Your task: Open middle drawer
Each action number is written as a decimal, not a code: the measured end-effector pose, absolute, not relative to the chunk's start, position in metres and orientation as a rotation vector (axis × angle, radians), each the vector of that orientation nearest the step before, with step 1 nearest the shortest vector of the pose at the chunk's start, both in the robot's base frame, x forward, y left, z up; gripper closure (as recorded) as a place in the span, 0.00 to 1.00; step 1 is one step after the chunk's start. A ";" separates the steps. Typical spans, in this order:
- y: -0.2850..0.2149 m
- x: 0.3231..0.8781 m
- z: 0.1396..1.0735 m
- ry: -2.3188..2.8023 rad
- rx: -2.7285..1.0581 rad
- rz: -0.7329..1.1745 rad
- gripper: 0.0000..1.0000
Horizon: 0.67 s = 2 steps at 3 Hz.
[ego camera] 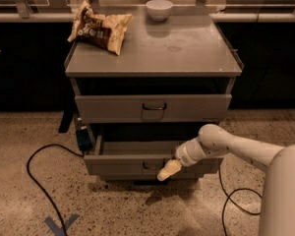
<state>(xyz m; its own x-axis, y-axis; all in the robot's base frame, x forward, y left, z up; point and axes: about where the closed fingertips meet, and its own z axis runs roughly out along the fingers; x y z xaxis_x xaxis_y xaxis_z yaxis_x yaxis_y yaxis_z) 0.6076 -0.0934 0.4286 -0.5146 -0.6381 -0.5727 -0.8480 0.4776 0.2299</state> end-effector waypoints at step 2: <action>-0.107 0.526 0.450 2.362 -1.246 0.808 0.00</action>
Offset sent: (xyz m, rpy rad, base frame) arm -0.1211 -0.0264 0.0365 0.0258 0.1291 0.0175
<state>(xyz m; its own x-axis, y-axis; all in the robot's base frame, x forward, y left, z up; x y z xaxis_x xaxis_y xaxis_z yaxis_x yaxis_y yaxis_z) 0.5256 -0.1071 0.4504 -0.5521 -0.6332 -0.5424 -0.8327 0.4509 0.3212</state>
